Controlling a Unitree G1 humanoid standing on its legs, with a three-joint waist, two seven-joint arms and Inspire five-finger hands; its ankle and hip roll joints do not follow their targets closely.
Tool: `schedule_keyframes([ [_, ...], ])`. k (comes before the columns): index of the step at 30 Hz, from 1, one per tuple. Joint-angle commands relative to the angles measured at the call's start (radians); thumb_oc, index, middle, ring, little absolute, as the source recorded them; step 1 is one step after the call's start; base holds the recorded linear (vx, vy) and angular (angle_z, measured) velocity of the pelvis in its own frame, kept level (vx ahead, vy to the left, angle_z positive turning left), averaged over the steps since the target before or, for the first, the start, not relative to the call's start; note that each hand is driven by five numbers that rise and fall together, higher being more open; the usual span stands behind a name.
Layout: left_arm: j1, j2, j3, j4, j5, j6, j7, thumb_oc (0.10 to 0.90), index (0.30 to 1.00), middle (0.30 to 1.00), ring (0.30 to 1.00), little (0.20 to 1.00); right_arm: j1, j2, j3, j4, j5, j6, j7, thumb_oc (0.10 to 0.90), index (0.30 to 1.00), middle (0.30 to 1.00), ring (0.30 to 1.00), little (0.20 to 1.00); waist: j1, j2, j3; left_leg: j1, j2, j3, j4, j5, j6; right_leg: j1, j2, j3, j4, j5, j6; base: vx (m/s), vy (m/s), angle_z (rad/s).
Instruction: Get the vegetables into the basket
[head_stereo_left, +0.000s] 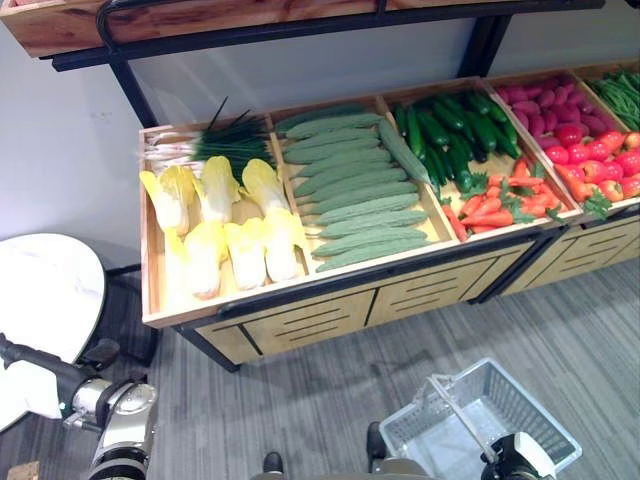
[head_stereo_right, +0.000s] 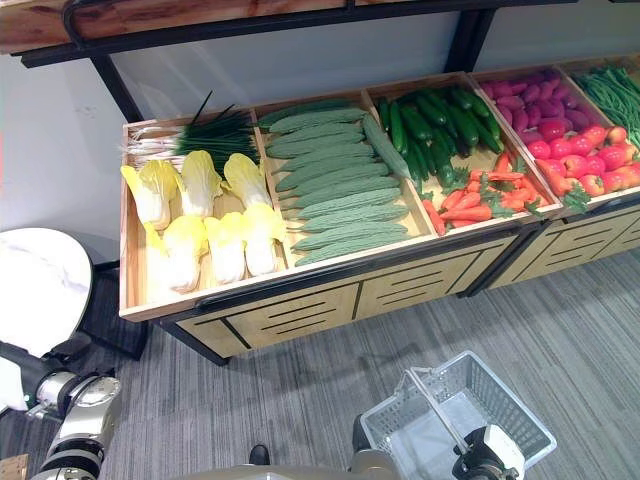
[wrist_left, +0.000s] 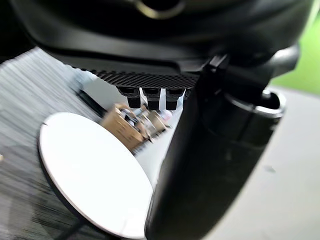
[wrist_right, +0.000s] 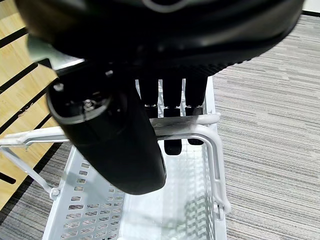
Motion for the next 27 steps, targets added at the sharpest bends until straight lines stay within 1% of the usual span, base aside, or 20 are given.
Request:
schedule_keyframes([
  [1, -0.059, 0.098, 0.0, -0.039, 0.111, -0.029, -0.001, 0.9, 1.0, 1.0, 1.0, 1.0, -0.063, -0.041, 0.021, 0.013, -0.021, -0.006, -0.056, 0.4, 0.3, 0.3, 0.3, 0.3, -0.009, -0.048, -0.007, -0.027, -0.005, -0.021, 0.001, -0.002, -0.028, 0.059, -0.068, -0.013, 0.007, -0.063, 0.096, 0.0, 0.0, 0.0],
  [2, -0.068, 0.098, -0.034, -0.05, 0.139, -0.027, -0.028, 0.9, 1.0, 1.0, 1.0, 1.0, -0.067, -0.041, 0.031, 0.003, -0.027, -0.009, -0.05, 0.4, 0.3, 0.3, 0.3, 0.3, -0.012, -0.048, -0.008, -0.028, -0.004, -0.02, 0.001, -0.002, -0.028, 0.058, -0.068, -0.011, 0.005, -0.061, 0.096, 0.0, 0.0, 0.0],
  [3, -0.068, 0.098, -0.034, -0.05, 0.139, -0.027, -0.028, 0.9, 1.0, 1.0, 1.0, 1.0, -0.067, -0.041, 0.031, 0.003, -0.027, -0.009, -0.05, 0.4, 0.3, 0.3, 0.3, 0.3, -0.012, -0.048, -0.008, -0.028, -0.004, -0.02, 0.001, -0.002, -0.028, 0.058, -0.068, -0.011, 0.005, -0.061, 0.096, 0.0, 0.0, 0.0],
  [4, -0.078, 0.1, -0.078, -0.072, 0.167, -0.033, -0.065, 0.9, 1.0, 1.0, 1.0, 1.0, -0.074, -0.041, 0.043, -0.007, -0.031, -0.011, -0.045, 0.4, 0.3, 0.3, 0.3, 0.3, -0.017, -0.048, -0.008, -0.029, -0.004, -0.018, 0.001, -0.002, -0.029, 0.057, -0.068, -0.011, 0.005, -0.06, 0.096, 0.0, 0.0, 0.0],
  [5, -0.083, 0.102, -0.102, -0.09, 0.185, -0.037, -0.079, 0.9, 1.0, 1.0, 1.0, 1.0, -0.076, -0.042, 0.047, -0.012, -0.034, -0.012, -0.043, 0.4, 0.3, 0.3, 0.3, 0.3, -0.018, -0.048, -0.008, -0.029, -0.004, -0.017, 0.001, -0.003, -0.029, 0.057, -0.067, -0.01, 0.005, -0.06, 0.096, 0.0, 0.0, 0.0],
  [9, -0.097, 0.104, -0.139, -0.092, 0.184, -0.048, -0.123, 0.9, 1.0, 1.0, 1.0, 1.0, -0.091, -0.043, 0.058, -0.02, -0.039, -0.012, -0.041, 0.4, 0.3, 0.3, 0.3, 0.3, -0.02, -0.047, -0.007, -0.033, -0.001, -0.012, 0.001, -0.002, -0.031, 0.053, -0.067, -0.008, 0.005, -0.058, 0.097, 0.0, 0.0, 0.0],
  [15, -0.116, 0.09, -0.151, -0.132, 0.17, -0.058, -0.159, 0.9, 1.0, 1.0, 1.0, 1.0, -0.1, -0.041, 0.071, -0.024, -0.046, -0.006, -0.033, 0.4, 0.3, 0.3, 0.3, 0.3, -0.025, -0.046, -0.013, -0.027, 0.002, -0.007, 0.001, -0.006, -0.031, 0.055, -0.066, -0.006, 0.005, -0.062, 0.097, 0.01, 0.002, -0.01],
  [22, -0.16, 0.055, -0.138, -0.14, 0.131, -0.048, -0.147, 0.9, 1.0, 1.0, 1.0, 1.0, -0.102, -0.037, 0.08, -0.024, -0.058, 0.008, -0.025, 0.4, 0.3, 0.3, 0.3, 0.3, -0.031, -0.05, -0.019, -0.024, 0.004, -0.004, 0.001, -0.011, -0.03, 0.057, -0.067, 0.0, 0.005, -0.066, 0.097, 0.03, 0.002, 0.0],
  [27, -0.237, 0.053, -0.127, -0.081, 0.063, -0.033, -0.13, 0.9, 1.0, 1.0, 1.0, 1.0, -0.115, -0.039, 0.097, -0.038, -0.062, 0.022, -0.019, 0.4, 0.3, 0.3, 0.3, 0.3, -0.042, -0.055, -0.014, -0.03, 0.007, 0.002, 0.001, -0.011, -0.029, 0.043, -0.062, 0.01, 0.005, -0.062, 0.097, 0.01, 0.001, -0.02],
])
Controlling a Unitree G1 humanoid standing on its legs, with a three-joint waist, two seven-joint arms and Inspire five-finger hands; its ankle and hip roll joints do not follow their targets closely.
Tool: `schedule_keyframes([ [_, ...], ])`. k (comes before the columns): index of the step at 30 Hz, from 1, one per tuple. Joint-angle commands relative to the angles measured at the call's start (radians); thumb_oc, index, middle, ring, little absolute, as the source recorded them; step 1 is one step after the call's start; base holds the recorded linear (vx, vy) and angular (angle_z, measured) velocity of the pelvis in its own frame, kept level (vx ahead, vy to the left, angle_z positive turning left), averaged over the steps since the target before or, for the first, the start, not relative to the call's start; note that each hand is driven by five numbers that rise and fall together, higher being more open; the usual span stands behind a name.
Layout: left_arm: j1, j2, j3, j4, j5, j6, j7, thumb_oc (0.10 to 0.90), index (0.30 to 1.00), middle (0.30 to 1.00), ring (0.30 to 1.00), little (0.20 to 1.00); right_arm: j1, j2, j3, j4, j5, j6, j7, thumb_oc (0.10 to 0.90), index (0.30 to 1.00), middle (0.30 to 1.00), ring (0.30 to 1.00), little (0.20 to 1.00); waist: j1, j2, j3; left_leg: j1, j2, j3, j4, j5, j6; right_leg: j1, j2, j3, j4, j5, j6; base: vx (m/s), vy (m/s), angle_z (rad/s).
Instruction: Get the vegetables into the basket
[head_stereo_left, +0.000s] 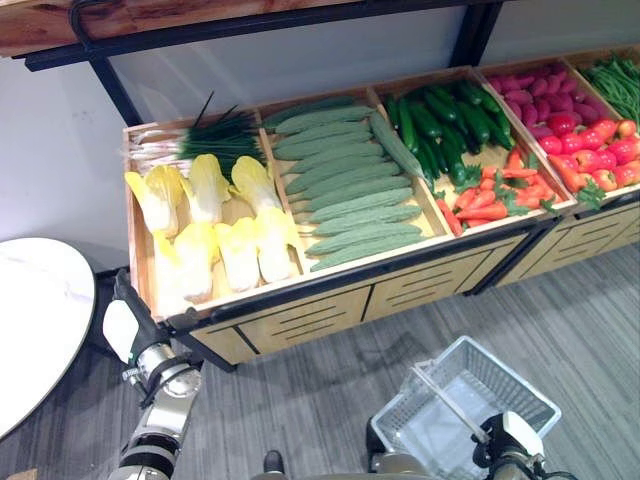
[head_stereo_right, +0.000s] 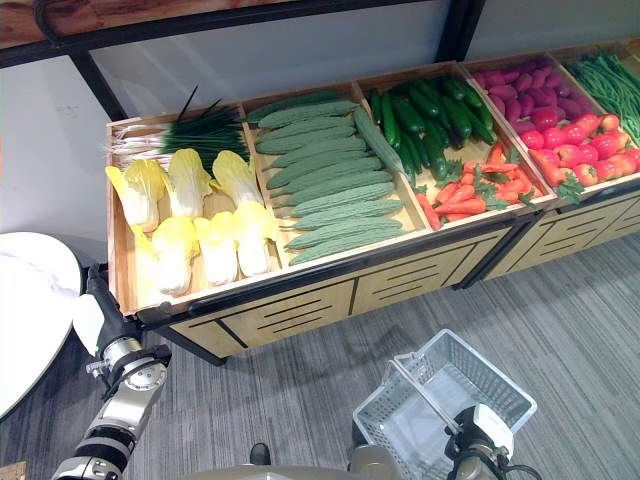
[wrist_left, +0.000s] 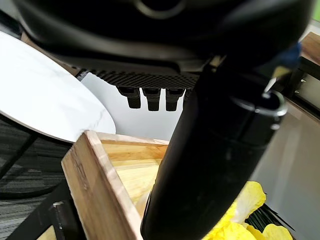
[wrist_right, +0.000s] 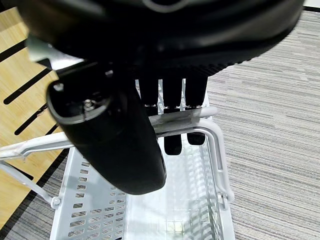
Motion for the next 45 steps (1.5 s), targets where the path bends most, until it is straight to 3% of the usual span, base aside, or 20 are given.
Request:
schedule_keyframes([
  [1, -0.165, 0.089, 0.048, 0.021, -0.024, -0.051, 0.061, 0.9, 1.0, 1.0, 1.0, 1.0, -0.069, -0.038, 0.055, 0.004, -0.019, 0.004, -0.033, 0.4, 0.3, 0.3, 0.3, 0.3, -0.017, -0.058, -0.024, -0.028, 0.006, -0.006, 0.001, -0.01, -0.03, 0.05, -0.065, -0.001, 0.005, -0.058, 0.093, 0.01, 0.009, -0.04],
  [22, -0.311, 0.047, 0.079, 0.115, -0.155, -0.045, 0.165, 0.9, 1.0, 1.0, 1.0, 1.0, -0.102, -0.028, 0.104, -0.031, -0.031, 0.014, -0.039, 0.4, 0.3, 0.3, 0.3, 0.3, -0.04, -0.08, 0.02, -0.079, 0.019, 0.021, 0.001, 0.0, -0.028, -0.037, -0.051, 0.044, 0.005, -0.041, 0.091, 0.0, 0.005, -0.07],
  [23, -0.314, 0.038, 0.084, 0.111, -0.166, -0.038, 0.169, 0.867, 0.953, 0.953, 0.953, 0.953, -0.102, -0.028, 0.107, -0.036, -0.032, 0.014, -0.038, 0.4, 0.3, 0.3, 0.3, 0.3, -0.041, -0.081, 0.023, -0.079, 0.019, 0.022, 0.001, 0.0, -0.028, -0.04, -0.05, 0.047, 0.005, -0.041, 0.09, 0.0, 0.0, 0.0],
  [28, -0.318, 0.027, 0.101, 0.148, -0.208, -0.029, 0.162, 0.871, 0.959, 0.959, 0.959, 0.959, -0.097, -0.024, 0.111, -0.046, -0.029, 0.013, -0.032, 0.4, 0.3, 0.3, 0.3, 0.3, -0.043, -0.083, 0.033, -0.081, 0.022, 0.025, 0.001, 0.001, -0.028, -0.047, -0.047, 0.052, 0.006, -0.039, 0.088, 0.0, 0.0, 0.0],
  [31, -0.328, 0.022, 0.111, 0.165, -0.24, -0.024, 0.155, 0.806, 0.868, 0.868, 0.868, 0.868, -0.095, -0.022, 0.118, -0.05, -0.032, 0.017, -0.026, 0.4, 0.3, 0.3, 0.3, 0.3, -0.045, -0.083, 0.034, -0.079, 0.022, 0.029, 0.001, 0.0, -0.029, -0.049, -0.044, 0.056, 0.007, -0.038, 0.088, 0.0, 0.005, -0.03],
  [32, -0.335, 0.032, 0.1, 0.192, -0.23, -0.002, 0.137, 0.676, 0.687, 0.687, 0.687, 0.687, -0.091, -0.022, 0.12, -0.052, -0.033, 0.017, -0.02, 0.4, 0.3, 0.3, 0.3, 0.3, -0.047, -0.083, 0.035, -0.076, 0.022, 0.032, 0.001, -0.001, -0.029, -0.049, -0.042, 0.059, 0.007, -0.038, 0.088, 0.01, 0.003, -0.05],
  [33, -0.336, 0.036, 0.093, 0.2, -0.222, 0.004, 0.129, 0.516, 0.462, 0.462, 0.462, 0.462, -0.09, -0.023, 0.12, -0.054, -0.032, 0.017, -0.019, 0.4, 0.3, 0.3, 0.3, 0.3, -0.048, -0.083, 0.035, -0.075, 0.022, 0.033, 0.001, -0.001, -0.029, -0.049, -0.042, 0.06, 0.007, -0.038, 0.088, 0.01, 0.006, -0.09],
  [34, -0.341, 0.04, 0.083, 0.218, -0.218, 0.016, 0.111, 0.4, 0.3, 0.3, 0.3, 0.3, -0.089, -0.027, 0.117, -0.054, -0.031, 0.017, -0.018, 0.4, 0.3, 0.3, 0.3, 0.3, -0.05, -0.082, 0.035, -0.074, 0.022, 0.034, 0.001, -0.001, -0.029, -0.05, -0.041, 0.06, 0.006, -0.038, 0.088, 0.0, 0.004, -0.1],
  [45, -0.363, 0.054, 0.065, 0.244, -0.224, 0.034, 0.064, 0.4, 0.3, 0.3, 0.3, 0.3, -0.083, -0.035, 0.116, -0.064, -0.025, 0.02, 0.005, 0.4, 0.3, 0.3, 0.3, 0.3, -0.057, -0.079, 0.037, -0.062, 0.02, 0.044, 0.001, -0.006, -0.028, -0.045, -0.041, 0.069, 0.005, -0.037, 0.09, 0.0, 0.007, -0.03],
])
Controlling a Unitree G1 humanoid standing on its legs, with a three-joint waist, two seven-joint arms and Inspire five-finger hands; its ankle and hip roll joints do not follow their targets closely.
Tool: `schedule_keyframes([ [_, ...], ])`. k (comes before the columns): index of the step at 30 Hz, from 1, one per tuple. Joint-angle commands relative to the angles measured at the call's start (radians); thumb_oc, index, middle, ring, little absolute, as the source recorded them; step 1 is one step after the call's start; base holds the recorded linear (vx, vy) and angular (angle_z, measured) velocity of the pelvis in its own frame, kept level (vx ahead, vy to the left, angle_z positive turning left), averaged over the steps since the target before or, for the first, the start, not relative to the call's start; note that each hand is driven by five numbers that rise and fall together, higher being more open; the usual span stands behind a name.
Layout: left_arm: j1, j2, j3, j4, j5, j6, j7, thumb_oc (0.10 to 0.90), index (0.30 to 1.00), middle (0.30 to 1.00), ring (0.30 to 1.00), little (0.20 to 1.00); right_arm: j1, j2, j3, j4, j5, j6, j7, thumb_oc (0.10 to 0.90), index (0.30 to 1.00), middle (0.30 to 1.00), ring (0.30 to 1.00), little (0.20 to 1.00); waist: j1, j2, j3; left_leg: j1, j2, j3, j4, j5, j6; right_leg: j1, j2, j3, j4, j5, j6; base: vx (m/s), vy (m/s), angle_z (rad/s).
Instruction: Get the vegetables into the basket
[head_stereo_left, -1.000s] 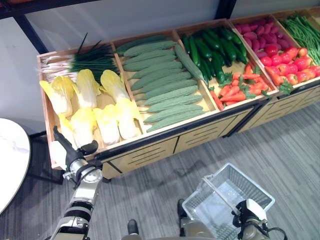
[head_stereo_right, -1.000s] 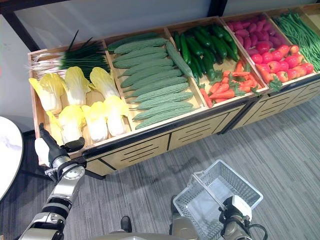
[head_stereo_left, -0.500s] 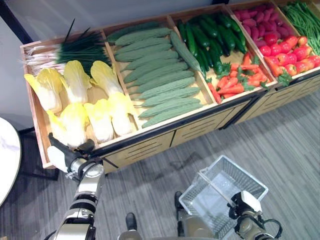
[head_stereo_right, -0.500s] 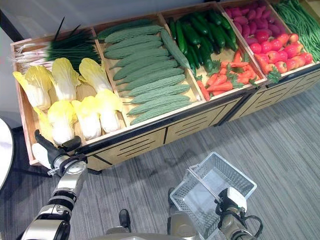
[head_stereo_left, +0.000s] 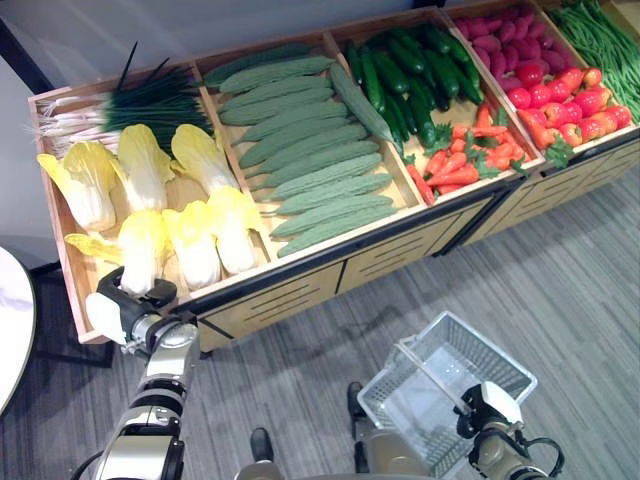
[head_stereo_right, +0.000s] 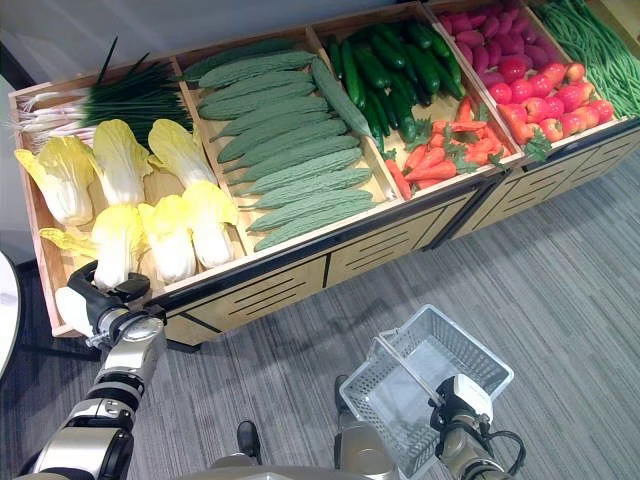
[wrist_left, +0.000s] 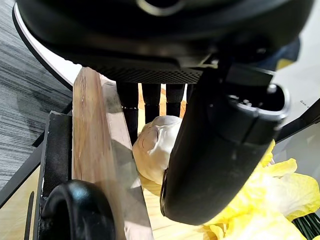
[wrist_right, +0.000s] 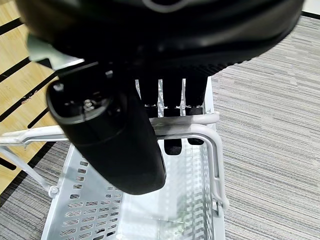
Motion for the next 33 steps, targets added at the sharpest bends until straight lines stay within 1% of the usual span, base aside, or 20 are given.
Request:
schedule_keyframes([
  [1, -0.111, 0.048, -0.011, 0.007, 0.01, -0.05, 0.011, 0.4, 0.3, 0.3, 0.3, 0.3, -0.017, -0.036, 0.037, -0.002, 0.0, 0.0, -0.02, 0.4, 0.3, 0.3, 0.3, 0.3, -0.007, -0.035, -0.024, -0.017, 0.007, -0.035, 0.001, 0.001, -0.019, 0.048, -0.069, -0.002, 0.0, -0.054, 0.098, 0.0, 0.0, 0.0],
  [2, -0.108, 0.044, -0.009, -0.019, 0.009, -0.055, 0.013, 0.4, 0.3, 0.3, 0.3, 0.3, -0.017, -0.035, 0.035, -0.003, 0.0, 0.001, -0.018, 0.4, 0.3, 0.3, 0.3, 0.3, -0.007, -0.035, -0.024, -0.016, 0.007, -0.035, 0.001, 0.001, -0.019, 0.049, -0.07, -0.002, 0.0, -0.054, 0.098, 0.0, 0.0, 0.0],
  [5, -0.077, 0.028, 0.003, -0.175, 0.041, -0.089, 0.041, 0.4, 0.3, 0.3, 0.3, 0.3, -0.012, -0.035, 0.025, -0.005, 0.003, 0.004, -0.018, 0.4, 0.3, 0.3, 0.3, 0.3, -0.002, -0.035, -0.024, -0.01, 0.006, -0.04, 0.001, -0.003, -0.017, 0.057, -0.072, -0.005, 0.001, -0.056, 0.098, 0.0, 0.0, 0.0],
  [7, -0.016, -0.003, 0.004, -0.358, 0.122, -0.125, 0.073, 0.4, 0.3, 0.3, 0.3, 0.3, -0.004, -0.028, 0.004, -0.002, 0.015, -0.001, -0.019, 0.4, 0.3, 0.3, 0.3, 0.3, 0.007, -0.038, -0.025, 0.001, 0.002, -0.048, 0.001, -0.009, -0.013, 0.072, -0.075, -0.008, 0.003, -0.06, 0.097, 0.0, 0.0, 0.0],
  [10, 0.02, -0.016, -0.011, -0.407, 0.151, -0.122, 0.06, 0.4, 0.3, 0.3, 0.3, 0.3, -0.002, -0.027, 0.001, 0.004, 0.019, -0.004, -0.018, 0.4, 0.3, 0.3, 0.3, 0.3, 0.011, -0.038, -0.027, 0.007, 0.0, -0.05, 0.001, -0.011, -0.011, 0.081, -0.077, -0.011, 0.002, -0.062, 0.097, 0.0, 0.0, 0.0],
  [12, 0.089, -0.033, -0.025, -0.53, 0.179, -0.151, 0.014, 0.4, 0.3, 0.3, 0.3, 0.3, -0.002, -0.022, -0.015, 0.02, 0.027, -0.006, -0.021, 0.4, 0.3, 0.3, 0.3, 0.3, 0.022, -0.034, -0.033, 0.012, -0.005, -0.054, 0.001, -0.013, -0.008, 0.093, -0.081, -0.018, 0.002, -0.064, 0.097, 0.0, 0.0, 0.0],
  [13, 0.093, -0.034, -0.025, -0.534, 0.18, -0.148, 0.013, 0.4, 0.3, 0.3, 0.3, 0.3, -0.001, -0.023, -0.015, 0.02, 0.027, -0.006, -0.021, 0.4, 0.3, 0.3, 0.3, 0.3, 0.021, -0.034, -0.034, 0.013, -0.005, -0.055, 0.001, -0.013, -0.008, 0.094, -0.081, -0.019, 0.001, -0.064, 0.097, -0.03, -0.003, 0.03],
  [14, 0.121, -0.035, -0.038, -0.593, 0.185, -0.161, -0.013, 0.4, 0.3, 0.3, 0.3, 0.3, 0.0, -0.02, -0.026, 0.029, 0.035, -0.007, -0.023, 0.4, 0.3, 0.3, 0.3, 0.3, 0.027, -0.032, -0.038, 0.013, -0.007, -0.06, 0.001, -0.014, -0.005, 0.099, -0.084, -0.024, 0.001, -0.064, 0.097, -0.03, -0.001, 0.04],
  [16, 0.15, -0.033, -0.061, -0.648, 0.195, -0.18, -0.05, 0.4, 0.3, 0.3, 0.3, 0.3, 0.001, -0.016, -0.038, 0.034, 0.048, -0.012, -0.026, 0.4, 0.3, 0.3, 0.3, 0.3, 0.031, -0.03, -0.041, 0.013, -0.01, -0.064, 0.001, -0.015, -0.003, 0.101, -0.087, -0.028, 0.001, -0.064, 0.097, -0.02, -0.001, 0.07],
  [20, 0.186, -0.014, -0.079, -0.678, 0.214, -0.199, -0.076, 0.4, 0.3, 0.3, 0.3, 0.3, 0.009, -0.008, -0.044, 0.036, 0.056, -0.021, -0.027, 0.4, 0.3, 0.3, 0.3, 0.3, 0.034, -0.029, -0.045, 0.013, -0.014, -0.066, 0.001, -0.014, -0.001, 0.103, -0.09, -0.029, 0.0, -0.062, 0.098, -0.02, 0.0, 0.08],
  [22, 0.216, 0.007, -0.106, -0.735, 0.173, -0.241, -0.153, 0.4, 0.3, 0.3, 0.3, 0.3, 0.013, -0.007, -0.053, 0.034, 0.067, -0.026, -0.026, 0.4, 0.3, 0.3, 0.3, 0.3, 0.034, -0.025, -0.044, 0.014, -0.016, -0.066, 0.001, -0.015, 0.0, 0.105, -0.091, -0.028, 0.0, -0.061, 0.099, -0.01, 0.002, 0.02],
  [23, 0.255, 0.042, -0.138, -0.745, 0.02, -0.296, -0.31, 0.4, 0.3, 0.3, 0.3, 0.3, 0.015, -0.012, -0.059, 0.031, 0.076, -0.028, -0.015, 0.4, 0.3, 0.3, 0.3, 0.3, 0.033, -0.02, -0.045, 0.017, -0.018, -0.063, 0.001, -0.014, 0.001, 0.105, -0.094, -0.026, 0.0, -0.059, 0.101, 0.0, 0.0, 0.0],
  [24, 0.269, 0.059, -0.144, -0.765, -0.061, -0.327, -0.381, 0.4, 0.3, 0.3, 0.3, 0.3, 0.018, -0.017, -0.058, 0.025, 0.078, -0.03, -0.003, 0.4, 0.3, 0.3, 0.3, 0.3, 0.031, -0.018, -0.046, 0.02, -0.019, -0.061, 0.001, -0.015, 0.001, 0.105, -0.095, -0.024, 0.0, -0.059, 0.102, 0.0, 0.0, 0.0],
  [26, 0.298, 0.077, -0.149, -0.757, -0.272, -0.348, -0.551, 0.4, 0.3, 0.3, 0.3, 0.3, 0.025, -0.027, -0.059, 0.006, 0.08, -0.03, 0.028, 0.4, 0.3, 0.3, 0.3, 0.3, 0.026, -0.014, -0.052, 0.026, -0.02, -0.055, 0.001, -0.017, 0.0, 0.105, -0.096, -0.015, 0.0, -0.057, 0.103, 0.0, 0.0, 0.0],
  [27, 0.298, 0.078, -0.148, -0.755, -0.276, -0.349, -0.555, 0.4, 0.3, 0.3, 0.3, 0.3, 0.026, -0.027, -0.058, 0.005, 0.08, -0.03, 0.029, 0.4, 0.3, 0.3, 0.3, 0.3, 0.026, -0.014, -0.052, 0.026, -0.02, -0.054, 0.001, -0.017, 0.0, 0.105, -0.096, -0.015, 0.0, -0.057, 0.103, 0.0, 0.0, 0.0],
  [28, 0.306, 0.077, -0.152, -0.727, -0.356, -0.345, -0.636, 0.4, 0.3, 0.3, 0.3, 0.3, 0.028, -0.028, -0.062, -0.004, 0.079, -0.033, 0.046, 0.4, 0.3, 0.3, 0.3, 0.3, 0.021, -0.013, -0.056, 0.029, -0.021, -0.051, 0.001, -0.018, 0.0, 0.104, -0.097, -0.011, 0.0, -0.056, 0.104, 0.02, 0.021, -0.06],
  [29, 0.317, 0.069, -0.158, -0.742, -0.407, -0.342, -0.702, 0.4, 0.3, 0.3, 0.3, 0.3, 0.035, -0.032, -0.067, -0.014, 0.072, -0.036, 0.075, 0.4, 0.3, 0.3, 0.3, 0.3, 0.018, -0.011, -0.06, 0.035, -0.021, -0.046, 0.001, -0.022, 0.001, 0.105, -0.097, -0.003, 0.0, -0.057, 0.103, 0.02, 0.021, -0.1],
  [30, 0.317, 0.069, -0.158, -0.742, -0.408, -0.342, -0.702, 0.4, 0.3, 0.3, 0.3, 0.3, 0.035, -0.032, -0.067, -0.014, 0.072, -0.036, 0.075, 0.4, 0.3, 0.3, 0.3, 0.3, 0.018, -0.011, -0.06, 0.035, -0.021, -0.046, 0.001, -0.022, 0.001, 0.105, -0.097, -0.003, 0.0, -0.057, 0.103, 0.02, 0.023, -0.13],
  [31, 0.324, 0.083, -0.167, -0.774, -0.408, -0.34, -0.751, 0.4, 0.3, 0.3, 0.3, 0.3, 0.043, -0.032, -0.077, -0.013, 0.068, -0.037, 0.092, 0.4, 0.3, 0.3, 0.3, 0.3, 0.013, -0.009, -0.062, 0.042, -0.023, -0.04, 0.001, -0.027, 0.003, 0.107, -0.097, 0.004, 0.0, -0.057, 0.103, 0.02, 0.02, -0.11],
  [33, 0.329, 0.087, -0.165, -0.781, -0.409, -0.34, -0.763, 0.4, 0.3, 0.3, 0.3, 0.3, 0.046, -0.033, -0.081, -0.01, 0.066, -0.037, 0.095, 0.4, 0.3, 0.3, 0.3, 0.3, 0.012, -0.008, -0.063, 0.046, -0.024, -0.037, 0.001, -0.028, 0.004, 0.108, -0.098, 0.008, 0.0, -0.058, 0.104, 0.02, 0.018, -0.09],
])
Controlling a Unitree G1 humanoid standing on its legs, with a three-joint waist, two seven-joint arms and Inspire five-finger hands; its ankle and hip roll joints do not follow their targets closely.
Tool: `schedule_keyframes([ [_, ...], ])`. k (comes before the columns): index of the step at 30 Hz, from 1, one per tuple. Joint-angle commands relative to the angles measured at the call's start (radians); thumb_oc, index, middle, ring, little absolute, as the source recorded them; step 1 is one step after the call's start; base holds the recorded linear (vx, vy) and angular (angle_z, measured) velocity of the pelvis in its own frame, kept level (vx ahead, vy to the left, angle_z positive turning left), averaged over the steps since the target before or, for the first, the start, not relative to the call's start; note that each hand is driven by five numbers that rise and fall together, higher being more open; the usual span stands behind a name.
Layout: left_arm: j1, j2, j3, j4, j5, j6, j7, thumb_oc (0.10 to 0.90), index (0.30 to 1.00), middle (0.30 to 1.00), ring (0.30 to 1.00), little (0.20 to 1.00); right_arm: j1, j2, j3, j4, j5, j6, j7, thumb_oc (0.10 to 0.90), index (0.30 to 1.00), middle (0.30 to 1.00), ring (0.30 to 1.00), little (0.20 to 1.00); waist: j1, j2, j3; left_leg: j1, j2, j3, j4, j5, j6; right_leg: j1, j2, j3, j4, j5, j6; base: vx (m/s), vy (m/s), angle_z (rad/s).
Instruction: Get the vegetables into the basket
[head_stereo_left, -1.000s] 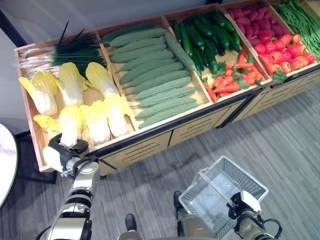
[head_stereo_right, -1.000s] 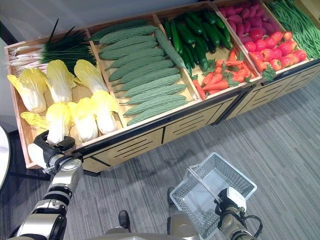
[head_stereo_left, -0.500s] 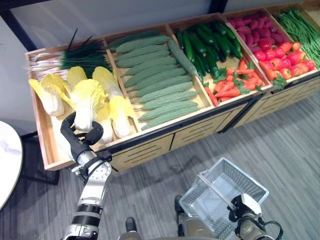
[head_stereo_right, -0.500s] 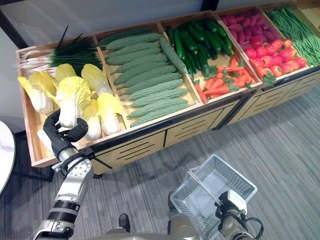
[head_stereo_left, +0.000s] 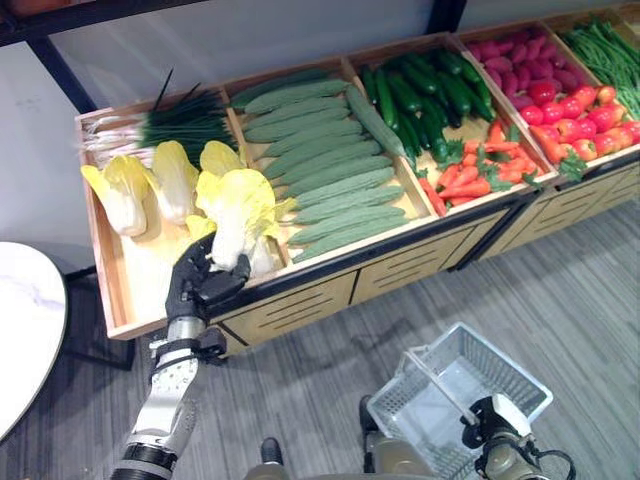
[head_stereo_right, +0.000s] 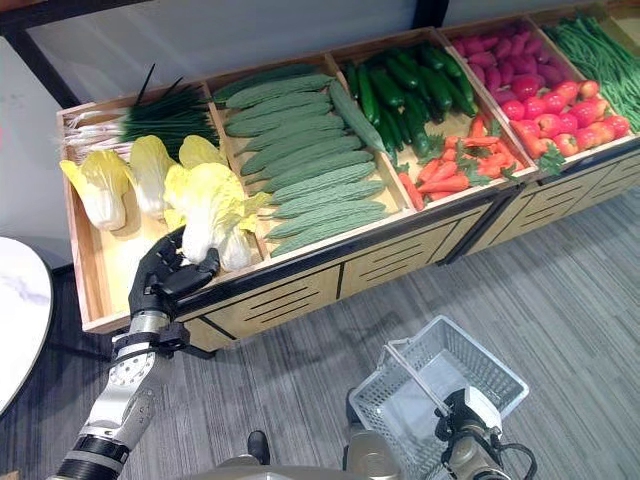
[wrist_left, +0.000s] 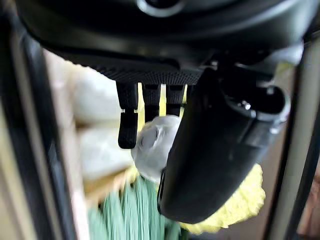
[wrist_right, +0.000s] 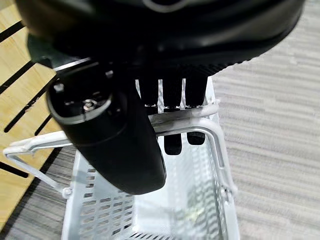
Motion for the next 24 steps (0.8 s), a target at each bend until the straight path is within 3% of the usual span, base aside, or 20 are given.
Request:
schedule_keyframes([
  [1, -0.062, 0.039, 0.034, -0.118, 0.011, -0.136, -0.082, 0.4, 0.3, 0.3, 0.3, 0.3, 0.006, -0.019, 0.006, 0.019, 0.014, -0.023, 0.011, 0.4, 0.3, 0.3, 0.3, 0.3, -0.016, -0.041, -0.066, -0.022, -0.01, -0.032, 0.002, -0.028, 0.0, 0.035, -0.083, 0.006, 0.003, -0.058, 0.103, 0.03, 0.012, -0.07],
  [7, -0.066, 0.045, 0.035, -0.122, 0.039, -0.136, -0.086, 0.4, 0.3, 0.3, 0.3, 0.3, 0.007, -0.017, -0.024, 0.04, 0.025, -0.021, 0.006, 0.4, 0.3, 0.3, 0.3, 0.3, -0.026, -0.044, -0.063, 0.016, -0.023, 0.0, 0.002, -0.044, 0.015, 0.04, -0.088, 0.037, 0.008, -0.058, 0.113, 0.03, 0.042, -0.14],
  [15, -0.089, 0.07, 0.016, -0.135, 0.041, -0.139, -0.104, 0.4, 0.3, 0.3, 0.3, 0.3, 0.008, -0.012, -0.045, 0.038, 0.037, -0.011, 0.016, 0.4, 0.3, 0.3, 0.3, 0.3, -0.035, -0.07, -0.029, 0.017, -0.065, 0.062, 0.06, -0.088, 0.053, -0.013, -0.108, 0.11, 0.07, -0.039, 0.149, -0.02, 0.095, -0.3],
  [17, -0.103, 0.074, 0.0, -0.138, 0.042, -0.138, -0.108, 0.4, 0.3, 0.3, 0.3, 0.3, 0.017, -0.01, -0.049, 0.035, 0.036, -0.007, 0.019, 0.4, 0.3, 0.3, 0.3, 0.3, -0.047, -0.077, -0.018, 0.02, -0.083, 0.072, 0.046, -0.09, 0.064, -0.033, -0.118, 0.129, 0.079, -0.01, 0.169, -0.09, 0.175, -0.28],
  [18, -0.123, 0.077, -0.017, -0.139, 0.047, -0.138, -0.108, 0.4, 0.3, 0.3, 0.3, 0.3, 0.025, -0.011, -0.057, 0.026, 0.036, -0.003, 0.021, 0.4, 0.3, 0.3, 0.3, 0.3, -0.065, -0.082, -0.006, 0.025, -0.099, 0.088, 0.028, -0.089, 0.07, -0.054, -0.127, 0.144, 0.071, 0.045, 0.186, -0.07, 0.101, -0.09],
  [19, -0.123, 0.078, -0.017, -0.139, 0.047, -0.138, -0.108, 0.4, 0.3, 0.3, 0.3, 0.3, 0.025, -0.011, -0.057, 0.026, 0.036, -0.003, 0.021, 0.4, 0.3, 0.3, 0.3, 0.3, -0.062, -0.084, -0.01, 0.02, -0.1, 0.092, 0.028, -0.086, 0.07, -0.061, -0.127, 0.149, 0.07, 0.049, 0.186, -0.13, 0.148, -0.09],
  [20, -0.136, 0.082, -0.024, -0.14, 0.054, -0.139, -0.107, 0.4, 0.3, 0.3, 0.3, 0.3, 0.028, -0.012, -0.062, 0.019, 0.038, -0.001, 0.02, 0.4, 0.3, 0.3, 0.3, 0.3, -0.07, -0.089, -0.001, 0.017, -0.108, 0.107, 0.023, -0.084, 0.071, -0.08, -0.132, 0.158, 0.059, 0.095, 0.186, -0.16, 0.079, -0.18],
  [22, -0.147, 0.092, -0.026, -0.137, 0.066, -0.14, -0.101, 0.4, 0.3, 0.3, 0.3, 0.3, 0.022, -0.006, -0.062, 0.013, 0.039, 0.002, 0.019, 0.4, 0.3, 0.3, 0.3, 0.3, -0.072, -0.089, 0.009, 0.002, -0.103, 0.133, 0.023, -0.083, 0.074, -0.115, -0.131, 0.148, 0.058, 0.117, 0.186, -0.14, 0.077, -0.51],
  [24, -0.151, 0.108, -0.025, -0.133, 0.071, -0.137, -0.097, 0.4, 0.3, 0.3, 0.3, 0.3, 0.022, 0.0, -0.057, 0.008, 0.04, 0.005, 0.021, 0.4, 0.3, 0.3, 0.3, 0.3, -0.059, -0.091, 0.016, -0.007, -0.1, 0.162, 0.03, -0.085, 0.083, -0.126, -0.154, 0.055, 0.086, 0.083, 0.184, -0.07, 0.07, -0.91],
])
